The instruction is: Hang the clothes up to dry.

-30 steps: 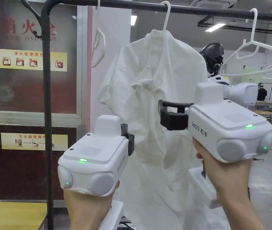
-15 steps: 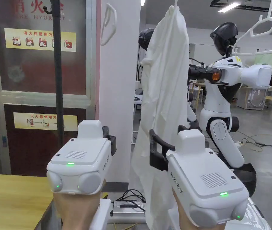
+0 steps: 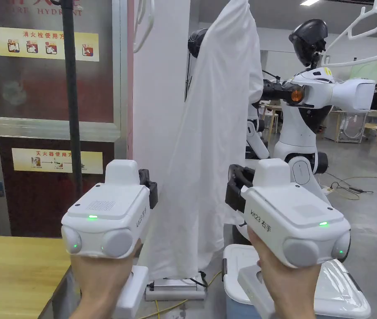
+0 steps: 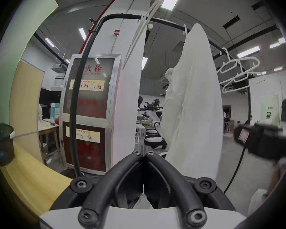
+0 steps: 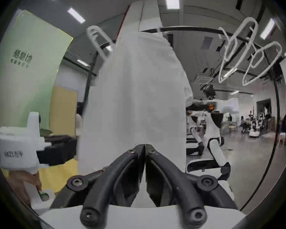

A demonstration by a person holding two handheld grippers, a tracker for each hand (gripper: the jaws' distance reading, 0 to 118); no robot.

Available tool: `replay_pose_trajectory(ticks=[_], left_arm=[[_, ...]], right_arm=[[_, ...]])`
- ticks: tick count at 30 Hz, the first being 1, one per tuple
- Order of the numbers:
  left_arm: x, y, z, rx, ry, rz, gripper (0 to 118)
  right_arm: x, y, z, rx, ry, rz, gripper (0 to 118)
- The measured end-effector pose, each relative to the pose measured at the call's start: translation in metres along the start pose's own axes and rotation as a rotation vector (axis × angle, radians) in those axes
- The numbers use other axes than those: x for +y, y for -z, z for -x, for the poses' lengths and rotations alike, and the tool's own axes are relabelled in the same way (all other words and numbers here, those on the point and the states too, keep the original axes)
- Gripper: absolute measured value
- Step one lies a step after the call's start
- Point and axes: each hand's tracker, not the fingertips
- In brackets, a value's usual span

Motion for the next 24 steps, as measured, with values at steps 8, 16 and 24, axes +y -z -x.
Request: replay_pose_trajectory(ticks=[8, 16, 24], left_arm=[[0.001, 0.06, 0.015, -0.061, 0.081, 0.062, 0], [0.016, 0.049, 0.064, -0.422, -0.096, 0.047, 0], [0.035, 0.02, 0.057, -0.92, 0.033, 0.092, 0]], right_arm=[[0.006, 0.071, -0.096, 0.092, 0.078, 0.177, 6], [-0.015, 0.08, -0.127, 0.6, 0.264, 0.192, 6], [-0.005, 0.069, -0.086, 0.964, 0.151, 0.17, 6]])
